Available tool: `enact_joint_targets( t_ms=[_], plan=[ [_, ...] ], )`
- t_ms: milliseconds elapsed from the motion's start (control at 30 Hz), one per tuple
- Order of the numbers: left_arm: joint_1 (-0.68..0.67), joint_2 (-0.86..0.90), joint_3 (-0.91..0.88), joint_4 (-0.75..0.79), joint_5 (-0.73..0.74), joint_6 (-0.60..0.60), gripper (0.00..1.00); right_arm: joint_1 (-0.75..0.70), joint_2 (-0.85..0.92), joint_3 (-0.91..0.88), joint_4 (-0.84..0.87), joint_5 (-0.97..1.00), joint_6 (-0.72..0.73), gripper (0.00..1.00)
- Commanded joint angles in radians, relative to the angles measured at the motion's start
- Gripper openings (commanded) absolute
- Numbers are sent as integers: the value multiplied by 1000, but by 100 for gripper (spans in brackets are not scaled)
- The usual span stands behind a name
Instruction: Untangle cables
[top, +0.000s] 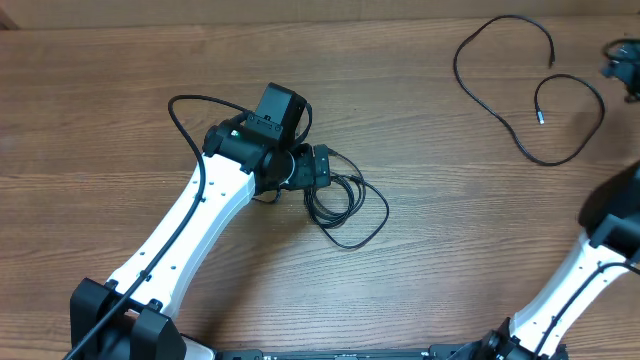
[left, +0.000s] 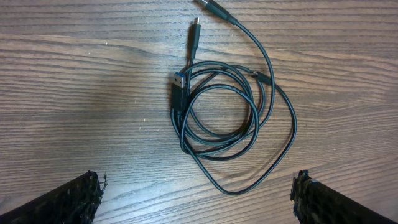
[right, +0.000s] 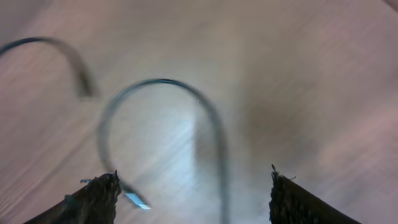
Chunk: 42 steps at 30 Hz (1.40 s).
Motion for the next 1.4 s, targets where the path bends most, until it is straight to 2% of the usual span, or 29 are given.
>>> enact_joint_targets(
  t_ms=[0,433,567,633,767,967,1033,1100,1167,1367],
  plan=[
    [6,0,-2,1,-14,-6,100,-41,18,-15,-34,18,81,78],
    [6,0,-2,1,-14,-6,100,-32,18,-297,103,-2,80,77],
    [6,0,-2,1,-14,-6,100,-32,18,-366,159,-2,80,73],
    [6,0,-2,1,-14,-6,100,-30,18,-408,193,-2,80,66],
    [6,0,-2,1,-14,-6,99,-27,18,-454,237,-2,80,59],
    [6,0,-2,2,-14,-6,100,-24,18,-481,279,-2,80,38],
    [6,0,-2,1,-14,-6,100,-23,18,-487,287,-2,80,28],
    [6,0,-2,1,-14,-6,99,-19,18,-494,298,-2,80,13],
    [6,0,-2,1,-14,-6,99,-17,18,-497,305,-2,80,6],
    [6,0,-2,1,-14,-6,99,-15,18,-457,323,-6,81,4]
  ],
)
